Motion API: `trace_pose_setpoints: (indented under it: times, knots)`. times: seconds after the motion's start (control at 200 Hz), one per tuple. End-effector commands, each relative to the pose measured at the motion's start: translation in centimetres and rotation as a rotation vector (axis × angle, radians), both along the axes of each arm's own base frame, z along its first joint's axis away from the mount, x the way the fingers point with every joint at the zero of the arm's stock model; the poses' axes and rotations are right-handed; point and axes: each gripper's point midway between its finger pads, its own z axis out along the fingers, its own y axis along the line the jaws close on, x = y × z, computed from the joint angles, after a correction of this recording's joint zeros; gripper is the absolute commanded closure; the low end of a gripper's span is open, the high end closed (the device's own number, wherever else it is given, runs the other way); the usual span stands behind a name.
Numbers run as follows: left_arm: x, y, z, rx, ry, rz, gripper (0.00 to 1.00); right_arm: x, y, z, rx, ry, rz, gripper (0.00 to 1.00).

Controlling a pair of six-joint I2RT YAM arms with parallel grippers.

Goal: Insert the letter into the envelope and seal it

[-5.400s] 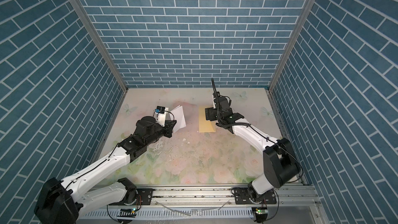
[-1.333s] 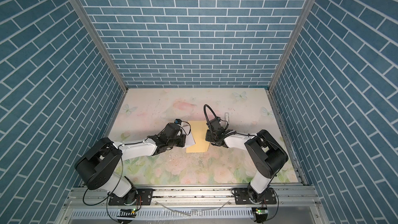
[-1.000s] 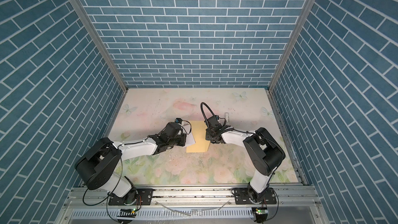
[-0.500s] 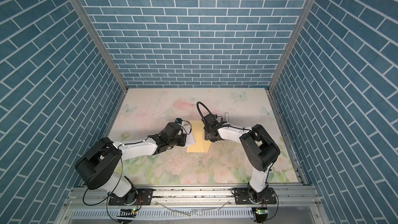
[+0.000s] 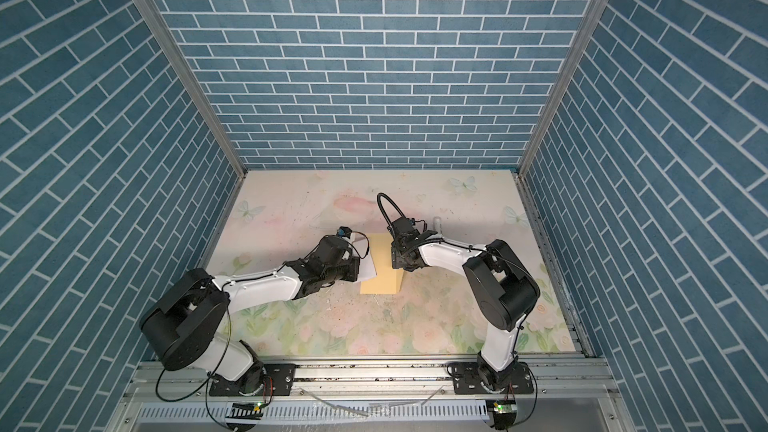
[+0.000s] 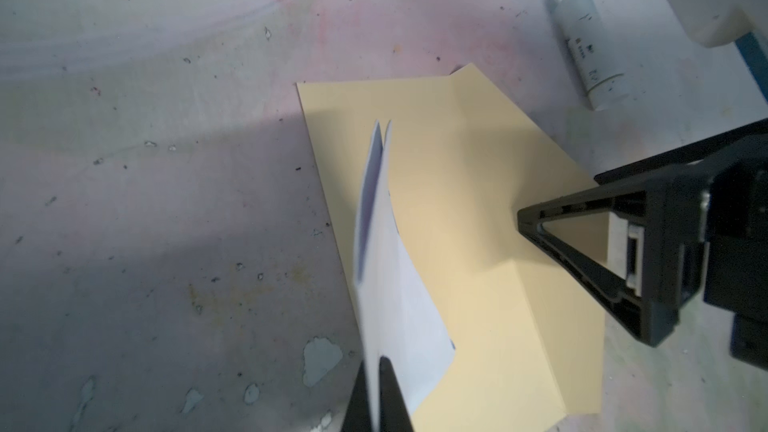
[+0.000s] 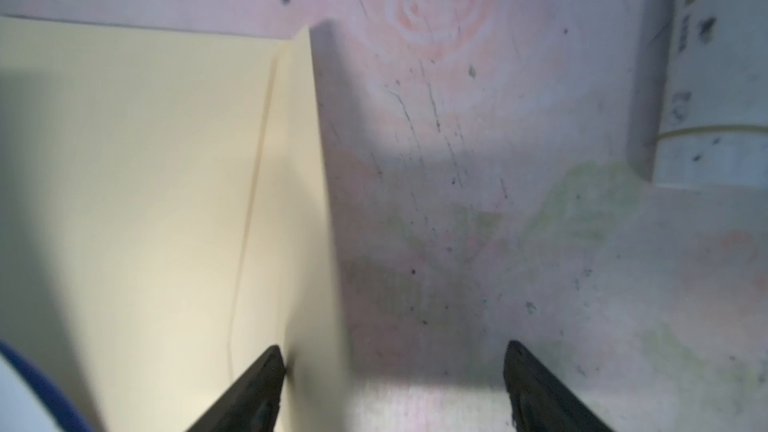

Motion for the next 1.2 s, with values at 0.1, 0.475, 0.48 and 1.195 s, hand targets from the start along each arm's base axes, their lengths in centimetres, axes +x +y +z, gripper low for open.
trace_pose_setpoints:
  times: [0.1,0.475,0.48,1.195]
  knots:
    - [0.5,-1.0,5.8,-0.098,-0.09,-0.012,1.0,0.7,1.1,8.0,0.137,-0.222,0.089,0.09]
    - [-0.5,-3.0,15.4,-0.377,-0.21,-0.125,1.0,-3.0,2.6,18.5,0.652,-0.46,0.218,0.01]
    - [-0.5,-3.0,15.6,-0.383,-0.211,-0.127,1.0,-3.1,2.7,18.6,0.663,-0.46,0.221,0.01]
    - [-2.1,-3.6,22.8,-0.718,-0.256,-0.283,1.0,-5.3,6.2,23.2,1.211,-0.362,0.489,0.31]
